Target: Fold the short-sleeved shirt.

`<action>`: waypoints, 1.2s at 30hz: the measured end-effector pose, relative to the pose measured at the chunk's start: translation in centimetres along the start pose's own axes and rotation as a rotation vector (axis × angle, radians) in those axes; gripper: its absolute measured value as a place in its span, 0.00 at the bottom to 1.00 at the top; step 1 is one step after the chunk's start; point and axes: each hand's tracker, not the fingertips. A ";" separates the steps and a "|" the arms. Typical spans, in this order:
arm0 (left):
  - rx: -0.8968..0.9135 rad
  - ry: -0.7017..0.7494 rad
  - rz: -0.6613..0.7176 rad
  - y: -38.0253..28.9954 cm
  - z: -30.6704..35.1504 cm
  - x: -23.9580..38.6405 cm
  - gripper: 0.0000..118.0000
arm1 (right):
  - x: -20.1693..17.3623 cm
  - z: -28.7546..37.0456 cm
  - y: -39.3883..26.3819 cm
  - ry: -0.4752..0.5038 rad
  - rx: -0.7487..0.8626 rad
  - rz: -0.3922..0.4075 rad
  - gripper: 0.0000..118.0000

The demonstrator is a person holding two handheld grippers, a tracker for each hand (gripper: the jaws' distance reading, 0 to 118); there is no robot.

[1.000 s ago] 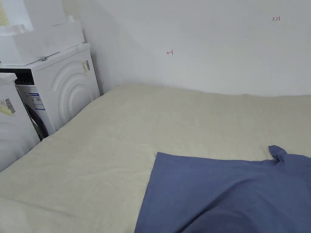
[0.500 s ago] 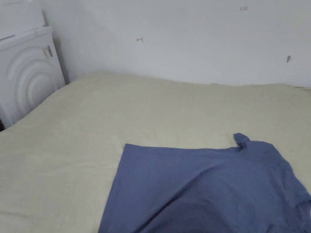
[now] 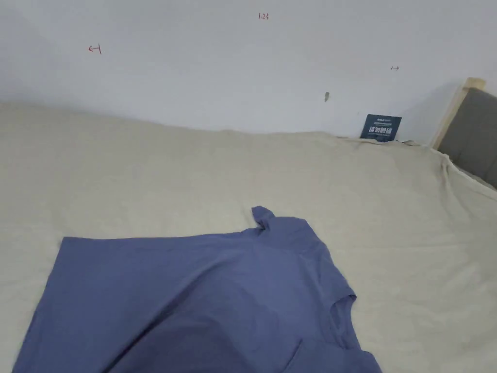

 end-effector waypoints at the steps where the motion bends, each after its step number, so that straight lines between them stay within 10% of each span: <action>1: 0.000 0.000 0.000 0.0 0.0 0.1 0.06 | 0.1 -0.4 0.1 0.003 0.007 0.002 0.49; 9: -0.011 0.001 -0.010 0.1 -0.2 0.3 0.06 | -0.1 -0.7 -0.4 0.059 0.013 -0.009 0.04; 23: 0.179 -0.091 -0.089 5.5 5.9 0.1 0.05 | -0.2 6.2 4.0 0.204 0.272 -0.135 0.03; 36: 0.187 -0.038 -0.173 19.2 -3.6 0.8 0.04 | -2.5 -2.2 20.8 0.210 0.263 -0.164 0.03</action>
